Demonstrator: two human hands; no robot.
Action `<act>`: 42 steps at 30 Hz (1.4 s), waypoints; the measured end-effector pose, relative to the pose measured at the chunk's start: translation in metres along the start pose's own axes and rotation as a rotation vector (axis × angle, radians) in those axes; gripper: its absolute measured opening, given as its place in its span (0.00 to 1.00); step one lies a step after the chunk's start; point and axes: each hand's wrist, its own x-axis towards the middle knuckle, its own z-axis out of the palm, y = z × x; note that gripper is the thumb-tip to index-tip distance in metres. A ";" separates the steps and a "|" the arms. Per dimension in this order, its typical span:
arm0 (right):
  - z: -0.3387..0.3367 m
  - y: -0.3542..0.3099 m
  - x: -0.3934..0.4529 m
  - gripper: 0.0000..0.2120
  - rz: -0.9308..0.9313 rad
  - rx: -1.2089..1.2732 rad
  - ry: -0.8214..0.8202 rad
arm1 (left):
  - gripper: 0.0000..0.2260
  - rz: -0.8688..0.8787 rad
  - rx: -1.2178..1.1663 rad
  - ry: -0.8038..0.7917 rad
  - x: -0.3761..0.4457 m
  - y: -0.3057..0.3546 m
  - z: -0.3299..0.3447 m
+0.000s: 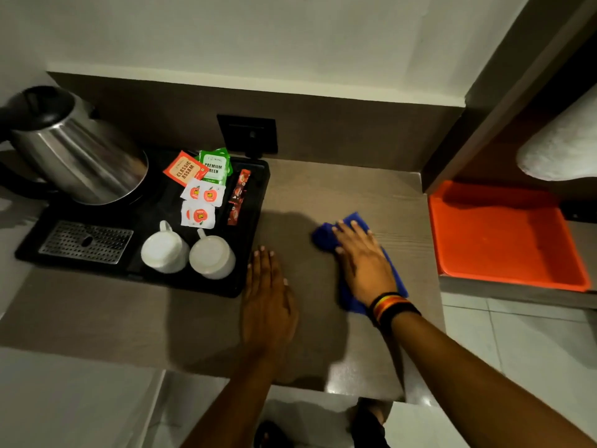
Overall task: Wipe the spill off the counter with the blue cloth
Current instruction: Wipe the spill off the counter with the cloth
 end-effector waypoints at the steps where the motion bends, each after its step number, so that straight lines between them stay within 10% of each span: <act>1: -0.003 0.010 0.007 0.23 0.042 -0.018 0.015 | 0.29 -0.002 -0.001 -0.002 0.001 -0.001 0.002; 8: 0.010 -0.009 0.117 0.23 0.140 -0.080 0.057 | 0.29 0.034 -0.004 0.023 0.011 -0.007 0.013; 15: 0.006 -0.028 -0.032 0.23 -0.197 0.008 -0.141 | 0.29 0.064 0.014 -0.032 -0.006 -0.011 -0.005; 23: 0.002 -0.006 0.055 0.24 0.122 -0.109 0.032 | 0.28 0.093 -0.075 0.025 -0.011 -0.021 0.000; 32: 0.006 -0.024 -0.089 0.23 -0.185 -0.036 -0.176 | 0.28 0.123 -0.034 -0.032 -0.018 -0.020 -0.014; 42: 0.016 -0.052 -0.012 0.25 -0.057 -0.036 -0.099 | 0.29 0.122 -0.004 -0.019 -0.014 -0.021 -0.003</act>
